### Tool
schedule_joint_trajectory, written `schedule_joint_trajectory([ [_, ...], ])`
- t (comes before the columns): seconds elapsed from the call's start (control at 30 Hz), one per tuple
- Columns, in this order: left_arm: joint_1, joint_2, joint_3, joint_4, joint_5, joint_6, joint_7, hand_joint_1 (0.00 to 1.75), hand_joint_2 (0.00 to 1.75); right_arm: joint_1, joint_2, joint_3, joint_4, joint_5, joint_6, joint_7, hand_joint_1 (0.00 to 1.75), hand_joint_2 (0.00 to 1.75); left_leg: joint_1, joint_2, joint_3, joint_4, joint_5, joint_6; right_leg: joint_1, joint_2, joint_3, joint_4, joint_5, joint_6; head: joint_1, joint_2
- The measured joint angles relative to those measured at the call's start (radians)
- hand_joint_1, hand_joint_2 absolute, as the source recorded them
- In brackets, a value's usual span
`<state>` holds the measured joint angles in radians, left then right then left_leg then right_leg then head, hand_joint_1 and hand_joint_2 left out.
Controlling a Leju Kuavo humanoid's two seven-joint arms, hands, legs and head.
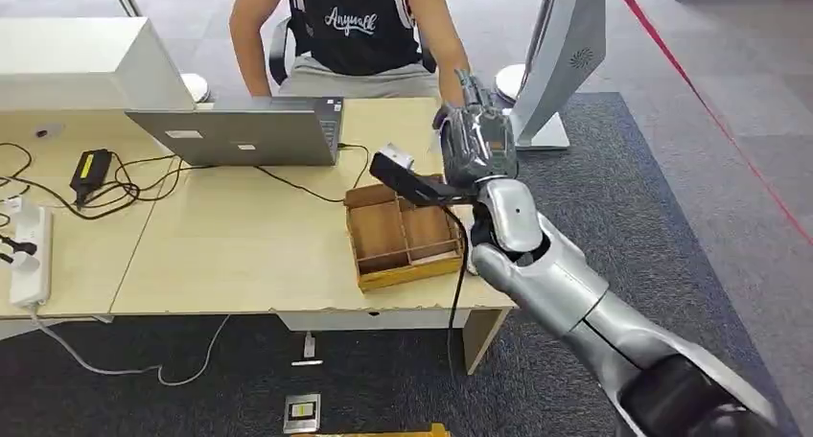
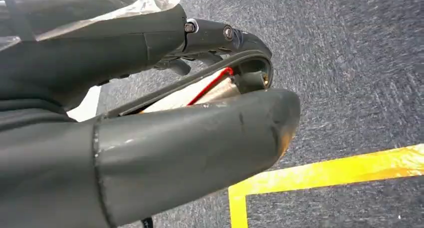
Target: Pass the card to the sensor for recognition and then transmit it.
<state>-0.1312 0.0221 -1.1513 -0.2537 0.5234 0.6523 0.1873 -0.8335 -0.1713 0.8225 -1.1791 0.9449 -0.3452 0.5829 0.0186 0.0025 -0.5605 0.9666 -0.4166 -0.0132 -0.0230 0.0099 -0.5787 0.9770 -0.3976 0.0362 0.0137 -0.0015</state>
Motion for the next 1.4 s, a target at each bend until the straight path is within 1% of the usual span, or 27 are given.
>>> schedule_joint_trajectory([
  [0.23, -0.004, 0.0, -0.001, 0.0, 0.0, 0.0, -0.001, 0.0, 0.0, -0.04, 0.004, 0.0, -0.003, -0.02, 0.008, 0.0, 1.75, 1.75, 0.0, 0.0, -0.001, 0.0, 0.0, 0.0, 0.0, 0.0, 0.0, 0.0, 0.0, 0.0, 0.0, 0.0],
  [0.4, -0.009, 0.0, -0.002, 0.0, -0.01, -0.003, -0.001, 0.0, 0.0, -0.078, 0.032, 0.018, 0.036, -0.071, 0.029, -0.023, 1.75, 1.75, 0.0, -0.001, -0.001, 0.0, 0.0, 0.0, 0.0, 0.0, 0.0, 0.0, 0.0, 0.0, 0.0, 0.0],
  [0.53, -0.019, -0.001, -0.009, 0.0, -0.032, -0.008, 0.003, 0.0, 0.0, -0.137, 0.074, 0.043, 0.154, -0.119, 0.048, -0.073, 1.75, 1.75, 0.0, 0.0, -0.001, 0.0, 0.0, 0.0, 0.0, 0.0, 0.0, 0.001, 0.0, 0.0, 0.0, 0.0],
  [0.7, -0.028, -0.002, -0.017, 0.0, -0.041, -0.011, 0.006, 0.0, 0.0, -0.195, 0.117, 0.068, 0.281, -0.139, 0.054, -0.106, 1.75, 1.75, 0.0, -0.003, -0.002, 0.0, 0.001, 0.0, 0.0, -0.002, 0.0, 0.001, 0.0, 0.0, 0.0, 0.0],
  [0.83, -0.029, -0.002, -0.022, 0.0, -0.045, -0.011, 0.003, 0.0, 0.0, -0.225, 0.142, 0.083, 0.367, -0.145, 0.061, -0.109, 1.75, 1.75, 0.0, -0.003, -0.002, 0.0, 0.001, -0.001, 0.0, -0.002, 0.0, 0.0, 0.0, 0.0, 0.0, 0.0],
  [0.9, -0.03, -0.002, -0.025, 0.0, -0.048, -0.012, 0.002, 0.0, 0.0, -0.232, 0.151, 0.088, 0.386, -0.152, 0.061, -0.11, 1.75, 1.75, 0.0, -0.003, -0.002, 0.0, 0.001, -0.001, 0.0, -0.002, 0.0, 0.0, 0.0, 0.0, 0.0, 0.0],
  [1.0, -0.03, -0.003, -0.027, 0.0, -0.055, -0.013, 0.007, 0.0, 0.0, -0.256, 0.175, 0.09, 0.457, -0.213, 0.038, -0.129, 1.75, 1.75, 0.0, -0.003, -0.002, 0.0, 0.001, -0.001, 0.0, -0.002, -0.001, 0.0, 0.0, 0.0, 0.0, 0.0],
  [1.13, -0.029, -0.002, -0.03, 0.001, -0.058, -0.014, 0.01, 0.0, 0.0, -0.274, 0.208, 0.088, 0.535, -0.244, 0.003, -0.138, 1.75, 1.75, 0.0, -0.003, -0.001, 0.0, 0.001, -0.001, 0.0, -0.002, -0.001, 0.001, 0.0, 0.0, 0.0, 0.0],
  [1.4, -0.028, -0.002, -0.033, 0.001, -0.06, -0.014, 0.01, 0.0, 0.0, -0.278, 0.242, 0.088, 0.613, -0.25, -0.013, -0.138, 1.75, 1.75, 0.0, -0.003, -0.002, 0.0, 0.001, -0.001, 0.0, -0.002, 0.0, 0.0, 0.0, 0.0, 0.0, 0.0],
])
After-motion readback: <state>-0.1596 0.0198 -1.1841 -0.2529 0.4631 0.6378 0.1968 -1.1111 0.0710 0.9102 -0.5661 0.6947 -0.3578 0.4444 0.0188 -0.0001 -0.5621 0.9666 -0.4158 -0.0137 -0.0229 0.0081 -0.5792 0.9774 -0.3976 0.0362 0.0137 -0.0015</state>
